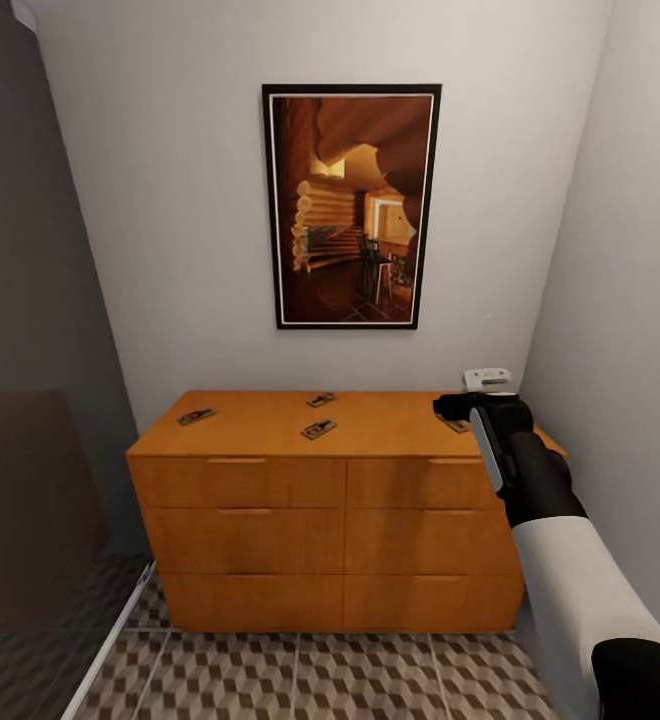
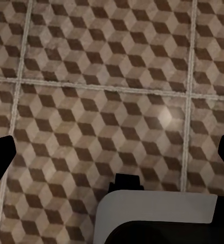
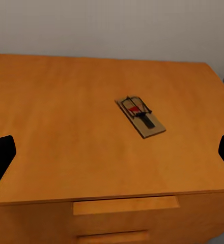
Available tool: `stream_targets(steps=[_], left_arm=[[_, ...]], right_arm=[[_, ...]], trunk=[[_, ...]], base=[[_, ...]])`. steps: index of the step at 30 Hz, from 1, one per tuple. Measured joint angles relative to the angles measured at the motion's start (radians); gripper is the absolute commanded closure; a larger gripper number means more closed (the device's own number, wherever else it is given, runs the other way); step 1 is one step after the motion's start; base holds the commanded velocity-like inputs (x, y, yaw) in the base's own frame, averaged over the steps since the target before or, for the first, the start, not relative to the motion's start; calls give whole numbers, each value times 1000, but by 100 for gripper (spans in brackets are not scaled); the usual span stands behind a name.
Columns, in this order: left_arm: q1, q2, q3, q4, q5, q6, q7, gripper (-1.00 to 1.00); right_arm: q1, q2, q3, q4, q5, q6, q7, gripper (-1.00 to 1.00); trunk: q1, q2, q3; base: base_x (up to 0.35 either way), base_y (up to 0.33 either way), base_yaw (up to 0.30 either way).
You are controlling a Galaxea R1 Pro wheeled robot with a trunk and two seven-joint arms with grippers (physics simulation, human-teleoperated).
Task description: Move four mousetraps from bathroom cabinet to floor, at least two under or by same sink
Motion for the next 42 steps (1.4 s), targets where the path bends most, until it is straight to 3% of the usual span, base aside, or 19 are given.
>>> stream_targets(steps=[3, 11, 20, 31, 42], left_arm=[[0, 0, 0, 0, 0, 0, 0, -100], [0, 0, 0, 0, 0, 0, 0, -100], [0, 0, 0, 0, 0, 0, 0, -100], [0, 0, 0, 0, 1, 0, 0, -100], [0, 0, 0, 0, 1, 0, 0, -100]], right_arm=[[0, -5, -1, 0, 2, 0, 6, -100], [0, -57, -1, -1, -2, -2, 12, -100], [1, -85, -1, 0, 2, -2, 101, -100], [1, -91, -1, 8, 2, -4, 113, -100], [2, -91, -1, 100, 2, -86, 113, -100]], trunk=[[0, 0, 0], [0, 0, 0], [0, 0, 0], [0, 0, 0], [0, 0, 0]], base=[[41, -8, 0], [38, -27, 0], [110, -103, 0], [10, -22, 0], [36, 0, 0]])
